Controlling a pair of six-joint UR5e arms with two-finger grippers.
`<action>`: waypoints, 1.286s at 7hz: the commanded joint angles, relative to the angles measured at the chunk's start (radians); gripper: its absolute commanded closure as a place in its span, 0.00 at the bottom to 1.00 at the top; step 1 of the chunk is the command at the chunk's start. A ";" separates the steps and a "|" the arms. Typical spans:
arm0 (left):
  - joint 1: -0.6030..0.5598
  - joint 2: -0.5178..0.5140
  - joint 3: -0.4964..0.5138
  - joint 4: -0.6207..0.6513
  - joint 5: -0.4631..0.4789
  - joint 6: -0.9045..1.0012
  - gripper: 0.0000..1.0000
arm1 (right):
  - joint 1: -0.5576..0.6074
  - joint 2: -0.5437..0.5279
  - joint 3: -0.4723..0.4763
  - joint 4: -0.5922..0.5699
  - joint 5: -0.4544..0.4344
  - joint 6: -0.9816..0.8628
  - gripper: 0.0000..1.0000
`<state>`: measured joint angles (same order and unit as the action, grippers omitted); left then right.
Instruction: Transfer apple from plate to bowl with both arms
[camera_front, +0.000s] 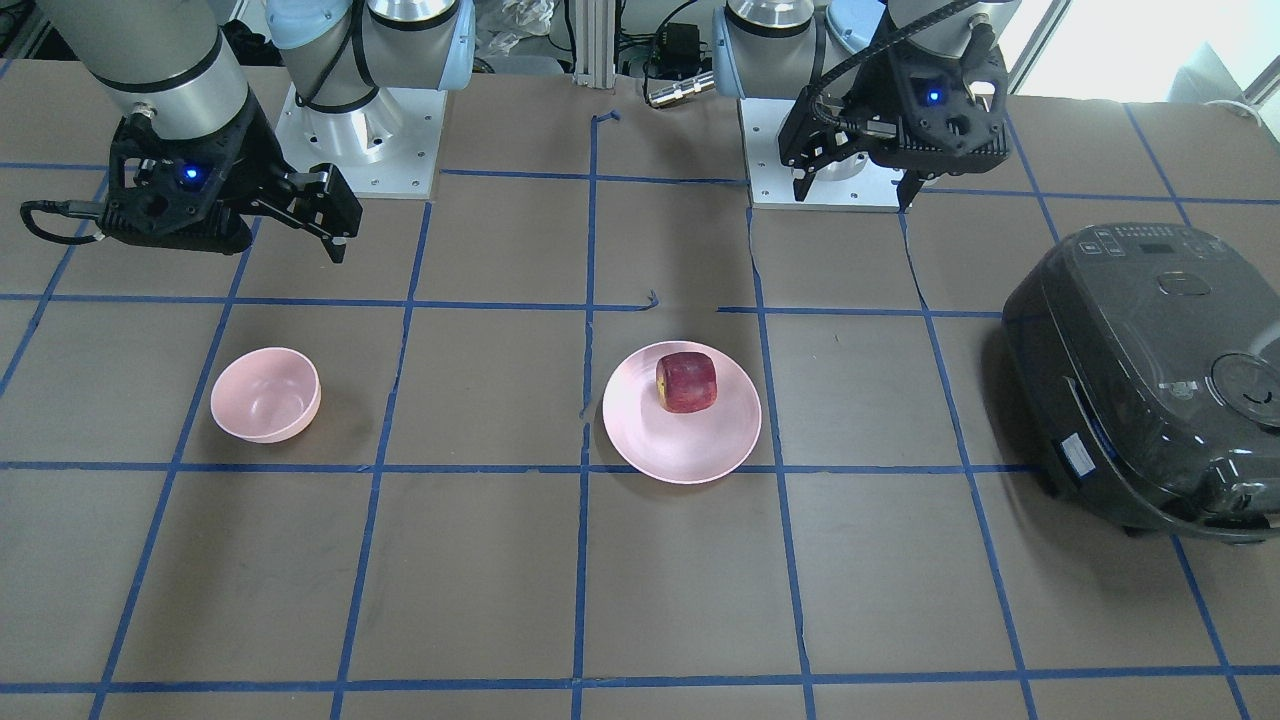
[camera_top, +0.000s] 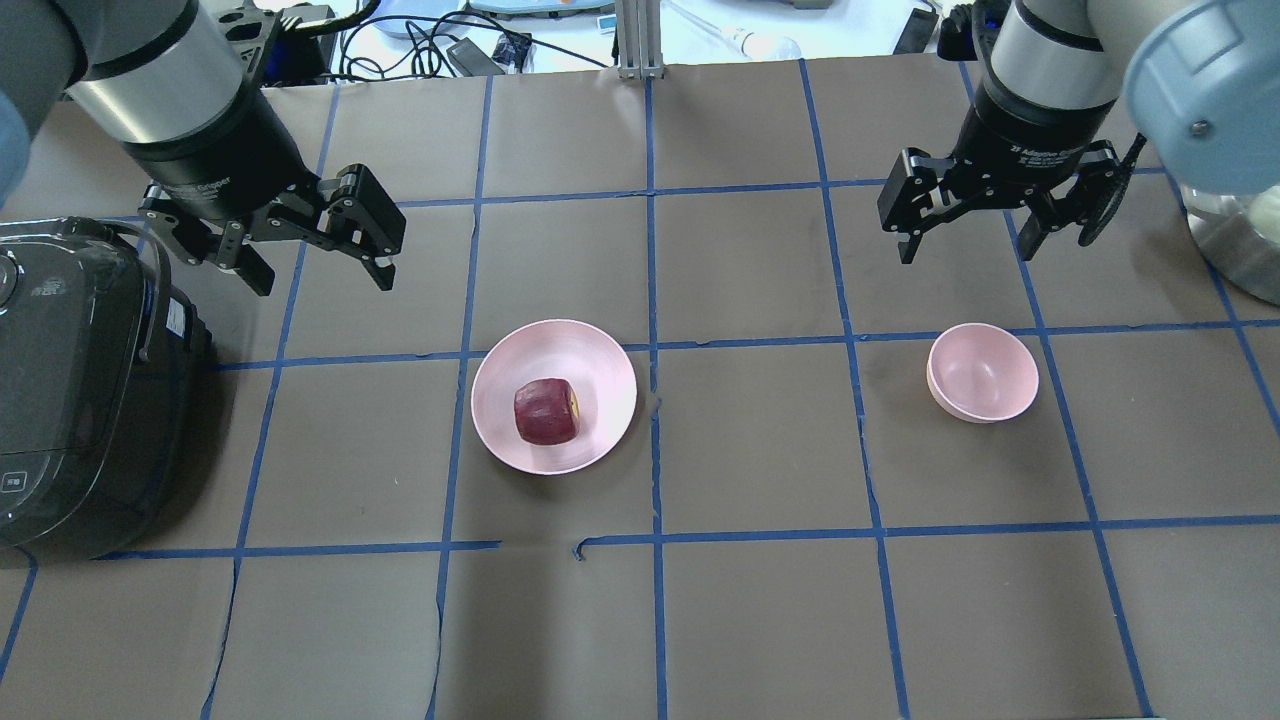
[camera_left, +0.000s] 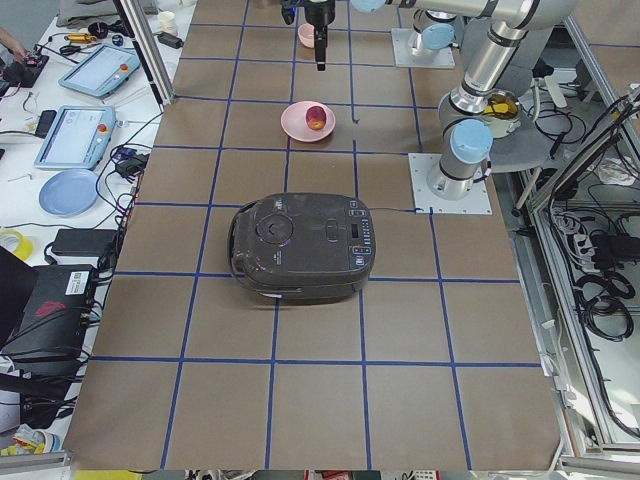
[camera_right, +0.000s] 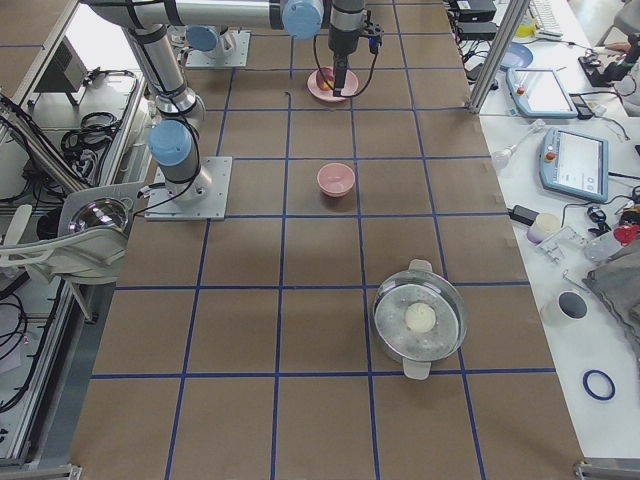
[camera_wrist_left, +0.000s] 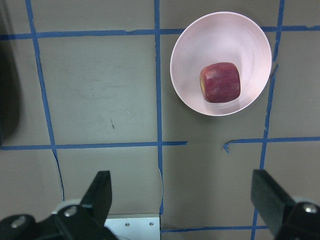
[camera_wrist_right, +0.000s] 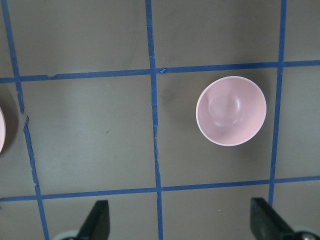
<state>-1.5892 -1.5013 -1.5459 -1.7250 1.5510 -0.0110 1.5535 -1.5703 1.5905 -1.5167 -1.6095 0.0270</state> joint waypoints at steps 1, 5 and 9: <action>0.003 -0.013 0.000 0.007 0.000 -0.004 0.00 | -0.022 0.021 -0.001 -0.037 0.005 -0.095 0.00; -0.087 -0.129 -0.127 0.227 -0.008 -0.247 0.00 | -0.252 0.088 0.006 -0.062 -0.006 -0.217 0.00; -0.201 -0.230 -0.341 0.545 -0.006 -0.435 0.00 | -0.301 0.141 0.245 -0.305 0.003 -0.298 0.00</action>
<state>-1.7610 -1.6988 -1.8448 -1.2487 1.5459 -0.3921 1.2794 -1.4435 1.7450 -1.7170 -1.6036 -0.2193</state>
